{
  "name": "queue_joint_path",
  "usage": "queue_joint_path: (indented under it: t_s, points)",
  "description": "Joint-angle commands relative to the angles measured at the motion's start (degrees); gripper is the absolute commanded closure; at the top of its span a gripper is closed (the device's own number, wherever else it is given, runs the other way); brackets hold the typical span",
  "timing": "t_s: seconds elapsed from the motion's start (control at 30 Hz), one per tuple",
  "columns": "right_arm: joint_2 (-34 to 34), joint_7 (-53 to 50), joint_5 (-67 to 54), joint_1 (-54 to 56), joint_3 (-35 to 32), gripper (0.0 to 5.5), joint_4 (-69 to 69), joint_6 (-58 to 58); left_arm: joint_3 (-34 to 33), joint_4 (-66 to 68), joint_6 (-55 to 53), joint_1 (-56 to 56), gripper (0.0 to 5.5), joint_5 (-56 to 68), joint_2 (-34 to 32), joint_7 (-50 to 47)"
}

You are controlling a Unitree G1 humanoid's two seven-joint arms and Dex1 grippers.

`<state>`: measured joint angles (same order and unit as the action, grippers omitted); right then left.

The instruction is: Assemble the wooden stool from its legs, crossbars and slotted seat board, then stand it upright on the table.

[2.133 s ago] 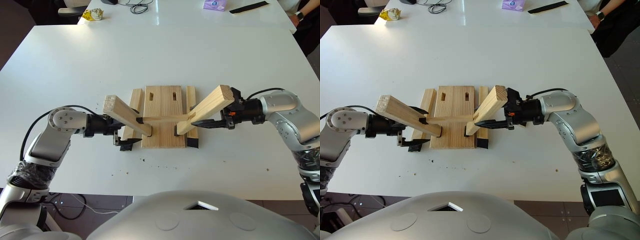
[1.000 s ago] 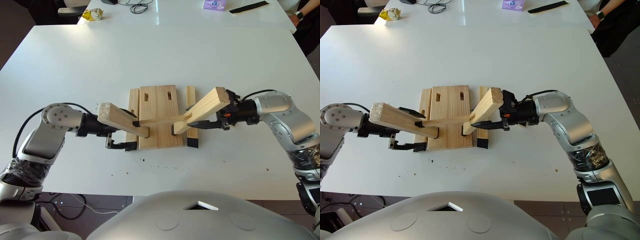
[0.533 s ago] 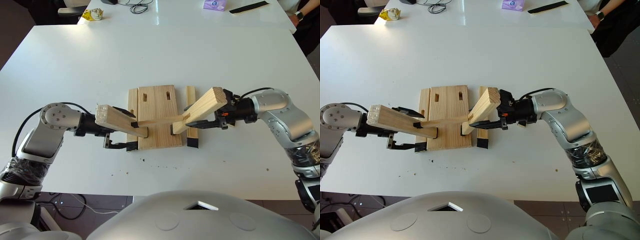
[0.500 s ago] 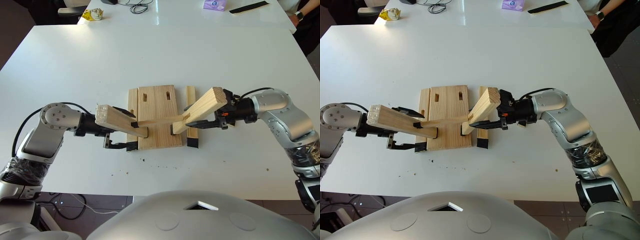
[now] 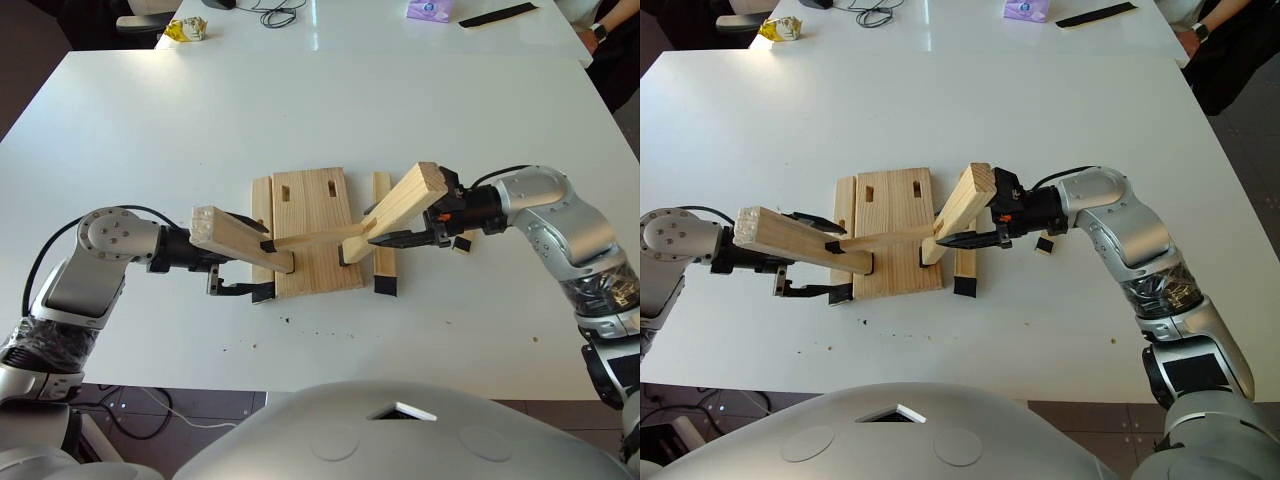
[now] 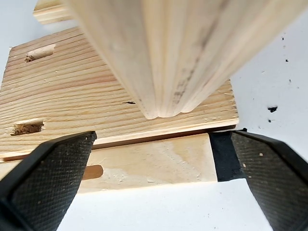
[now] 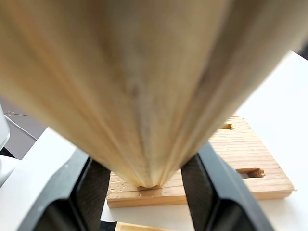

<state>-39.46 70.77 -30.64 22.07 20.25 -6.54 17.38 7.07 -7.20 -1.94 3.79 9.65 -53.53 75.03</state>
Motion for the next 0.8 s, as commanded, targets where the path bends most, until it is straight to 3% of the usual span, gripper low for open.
queue_joint_path:
  t_s: [0.03,0.4,0.8]
  points:
    - [2.4,-3.3,10.6,-6.6,10.9,3.46,3.9,4.3,2.0,-0.8,1.7,5.1,0.33,1.0,2.9,0.6]
    - [1.9,-4.3,11.3,-6.2,12.0,3.46,3.0,2.6,2.1,17.9,4.6,17.8,0.33,-1.7,5.3,2.2]
    - [1.4,-4.5,11.2,-5.5,11.8,3.46,2.2,2.2,3.1,21.0,10.0,15.4,0.33,-3.2,4.9,4.0]
